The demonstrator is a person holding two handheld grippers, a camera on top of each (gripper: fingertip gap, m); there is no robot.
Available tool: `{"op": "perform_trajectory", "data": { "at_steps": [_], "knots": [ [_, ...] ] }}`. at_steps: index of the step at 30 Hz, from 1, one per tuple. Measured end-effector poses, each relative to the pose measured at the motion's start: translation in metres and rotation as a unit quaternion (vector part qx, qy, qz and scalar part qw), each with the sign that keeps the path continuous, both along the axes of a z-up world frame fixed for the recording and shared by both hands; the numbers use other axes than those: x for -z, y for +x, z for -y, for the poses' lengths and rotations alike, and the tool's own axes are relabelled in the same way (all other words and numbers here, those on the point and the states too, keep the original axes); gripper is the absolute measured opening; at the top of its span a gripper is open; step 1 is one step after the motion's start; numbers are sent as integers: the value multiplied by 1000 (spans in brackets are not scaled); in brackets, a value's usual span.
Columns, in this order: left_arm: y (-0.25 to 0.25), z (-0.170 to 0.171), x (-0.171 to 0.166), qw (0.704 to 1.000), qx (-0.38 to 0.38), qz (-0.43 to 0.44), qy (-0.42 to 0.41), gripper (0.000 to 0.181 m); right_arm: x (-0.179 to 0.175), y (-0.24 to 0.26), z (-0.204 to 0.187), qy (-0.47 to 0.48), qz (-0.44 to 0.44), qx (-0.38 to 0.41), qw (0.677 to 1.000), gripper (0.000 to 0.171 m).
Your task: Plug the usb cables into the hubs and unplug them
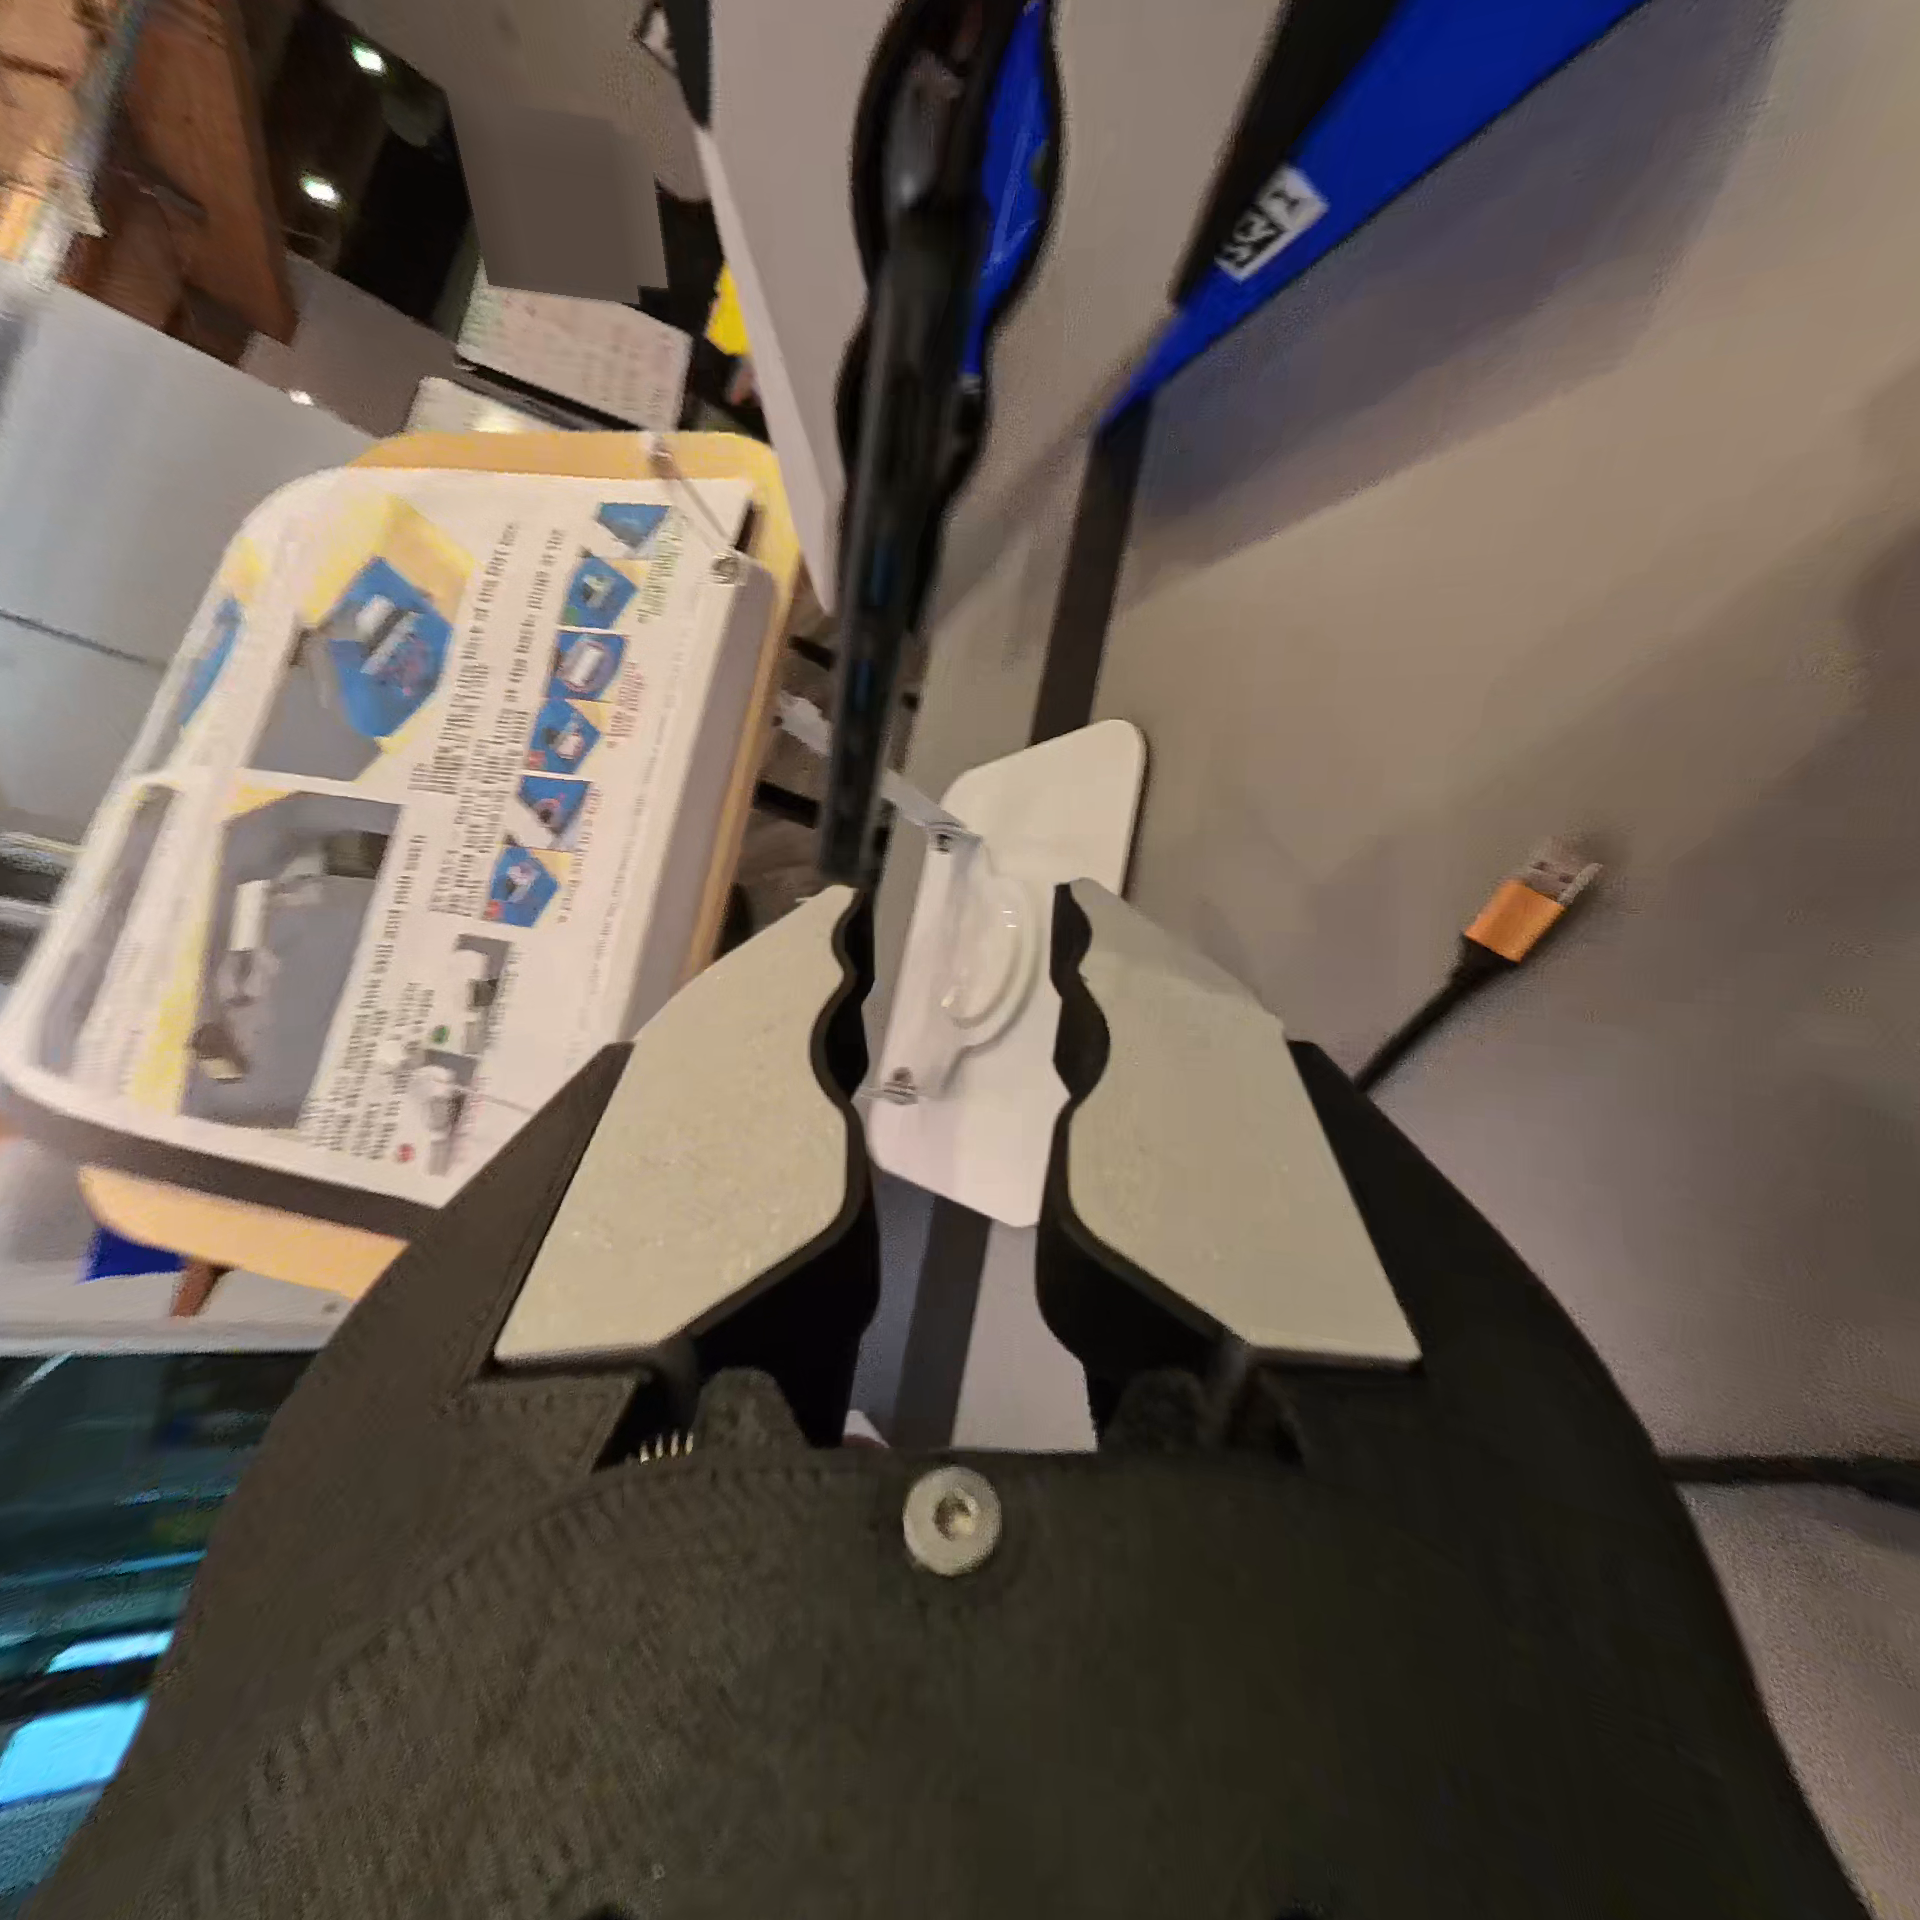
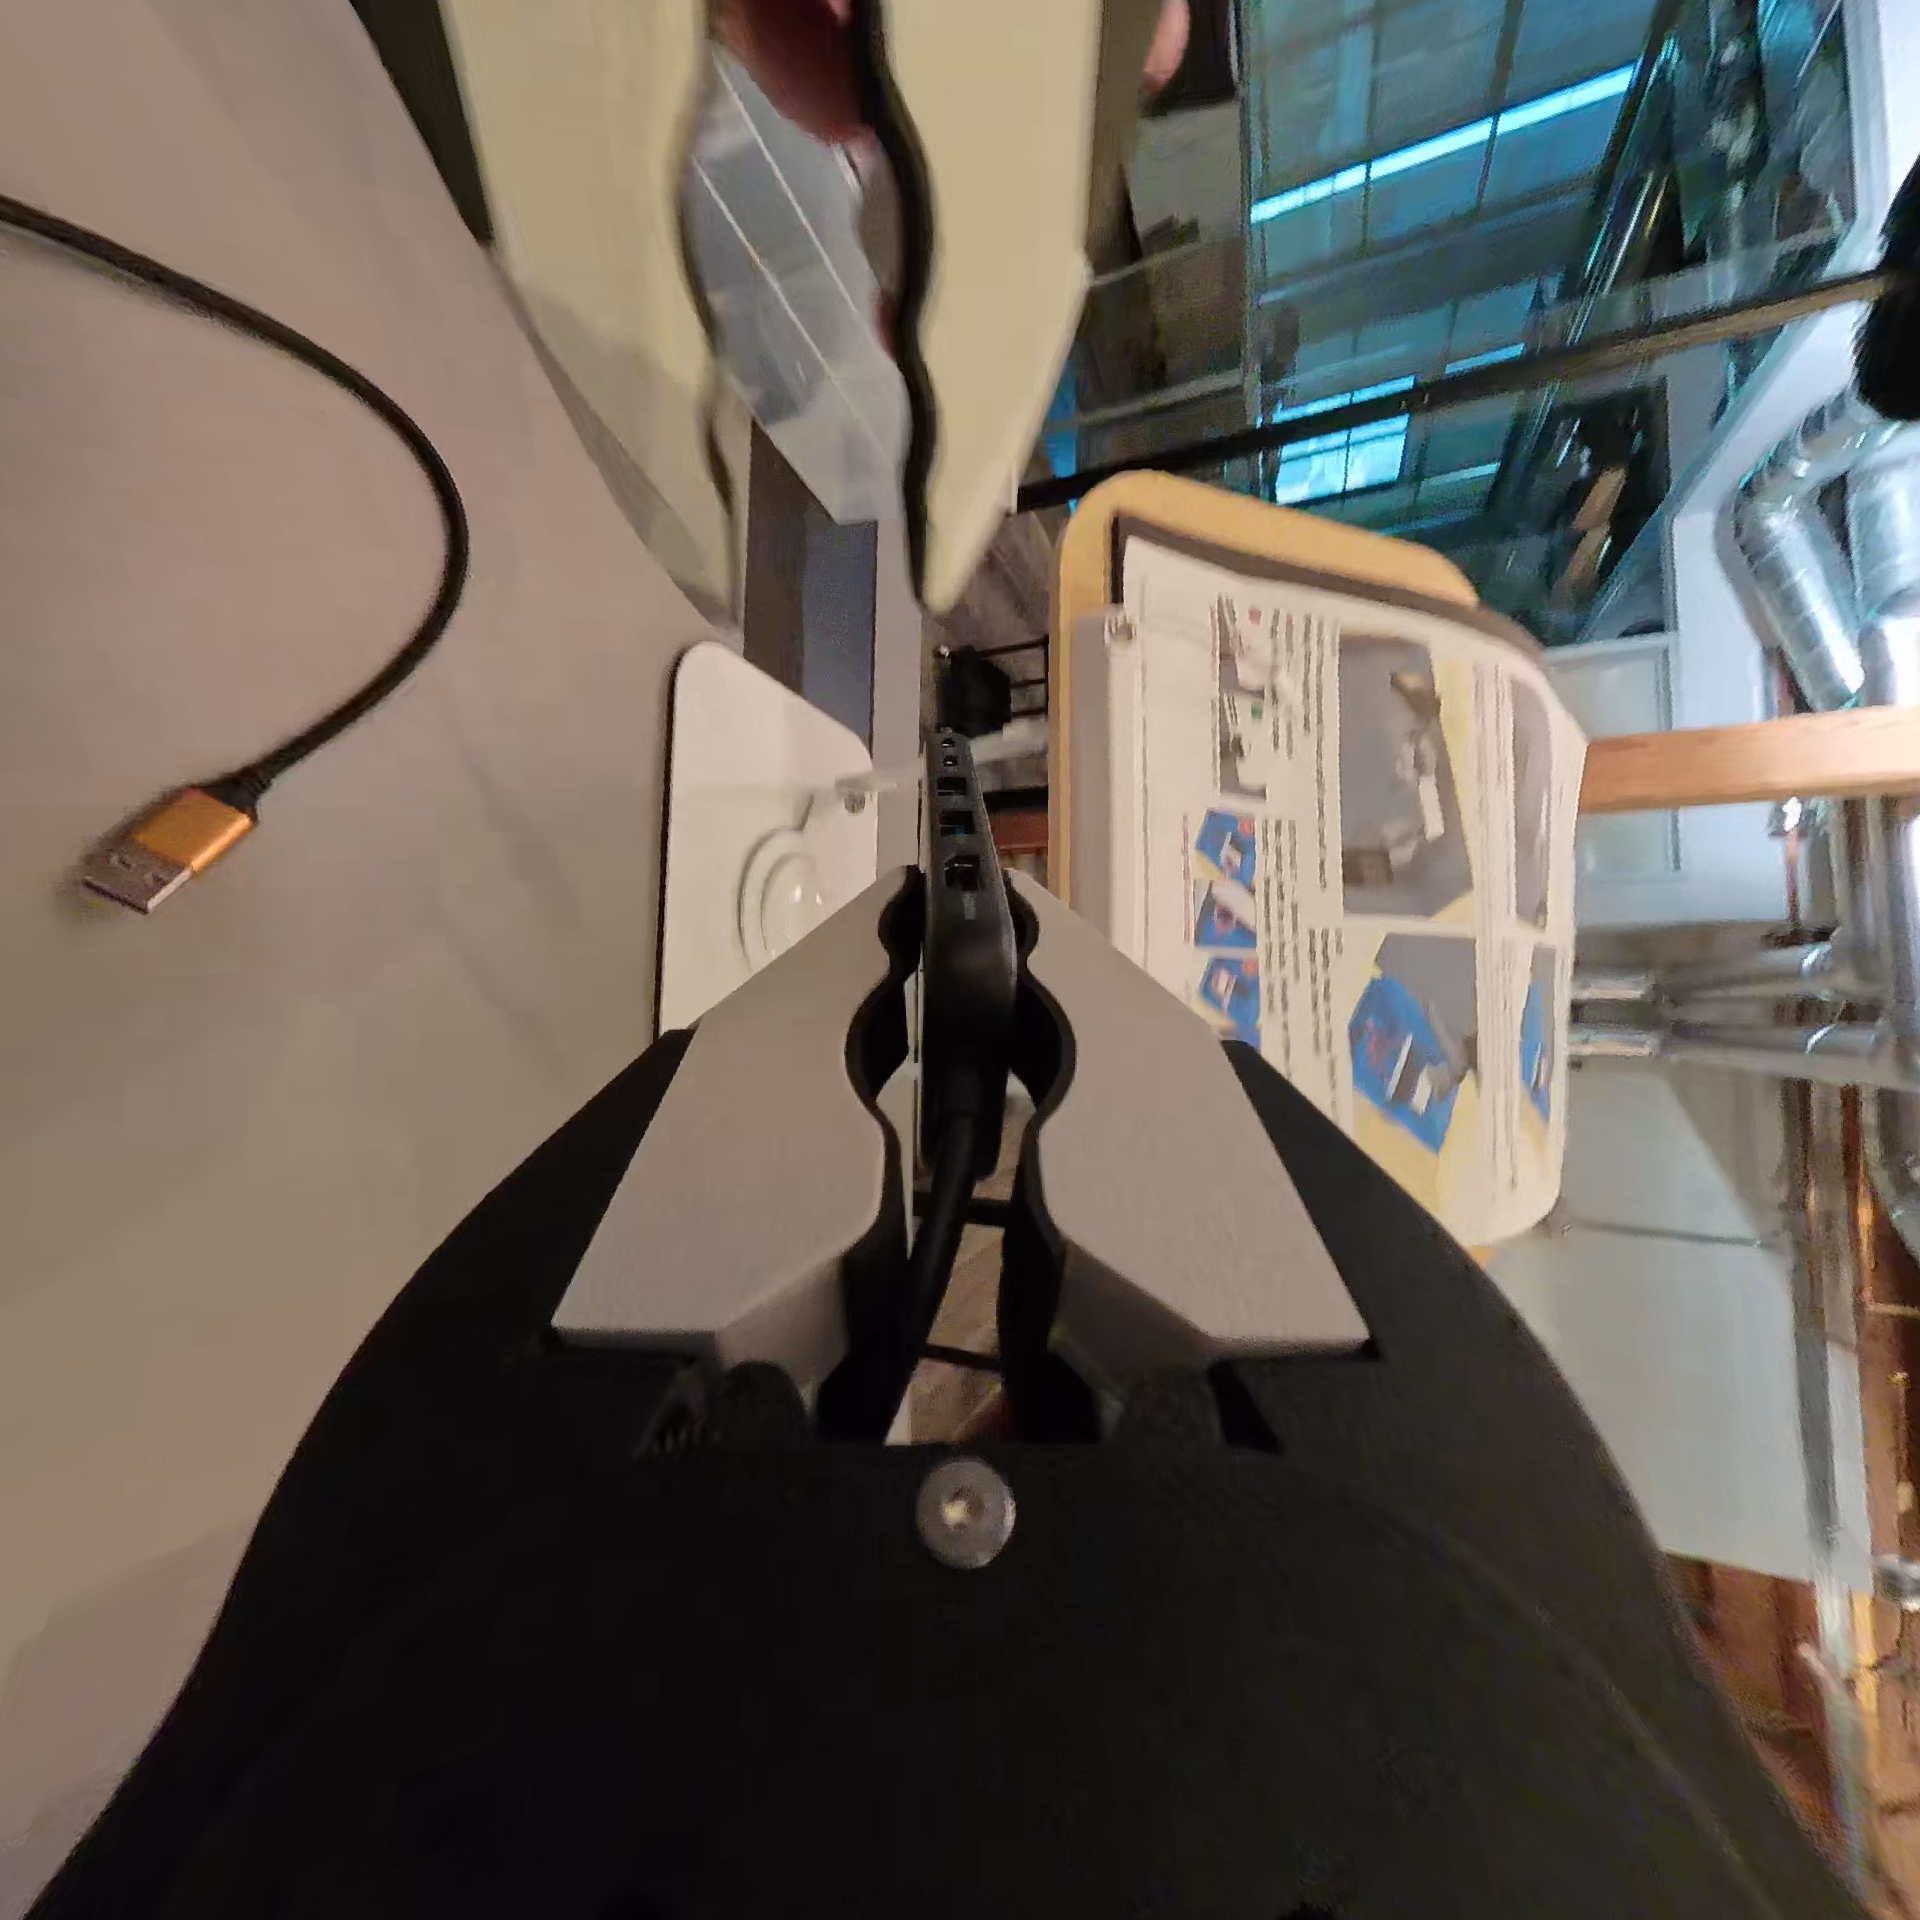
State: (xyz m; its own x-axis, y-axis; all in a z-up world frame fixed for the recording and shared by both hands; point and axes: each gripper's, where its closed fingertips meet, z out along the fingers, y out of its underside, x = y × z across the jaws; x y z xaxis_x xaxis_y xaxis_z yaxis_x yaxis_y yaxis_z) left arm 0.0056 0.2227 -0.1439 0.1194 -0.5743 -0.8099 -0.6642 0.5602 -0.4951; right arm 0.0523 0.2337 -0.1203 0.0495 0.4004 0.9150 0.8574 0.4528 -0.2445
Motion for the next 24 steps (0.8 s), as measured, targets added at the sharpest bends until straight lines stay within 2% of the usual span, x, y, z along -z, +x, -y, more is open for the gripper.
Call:
{"op": "perform_trajectory", "data": {
  "at_steps": [2,4,8,11,19,22,23,24],
  "knots": [
    [-2,5,18,998,18,-26,-57,33,-2,16,-6,-16,-24,10,1000,10],
    [0,15,50,989,38,-77,-117,34,-2,30,-10,-27,-31,23,999,10],
    [11,23,112,975,66,-153,-148,37,-1,40,-11,-46,-46,22,998,10],
    [18,25,138,968,77,-177,-162,38,2,38,-10,-57,-52,13,997,10],
    [39,28,149,959,104,-139,-223,15,10,31,-10,-74,-62,-4,995,10],
    [36,25,150,951,75,-144,-264,13,11,31,-11,-71,-62,-3,996,10],
    [35,23,148,951,62,-144,-267,0,10,31,-11,-71,-63,-4,995,10],
    [32,19,146,950,40,-144,-272,0,10,31,-10,-70,-63,-4,995,10]
  ]
}}
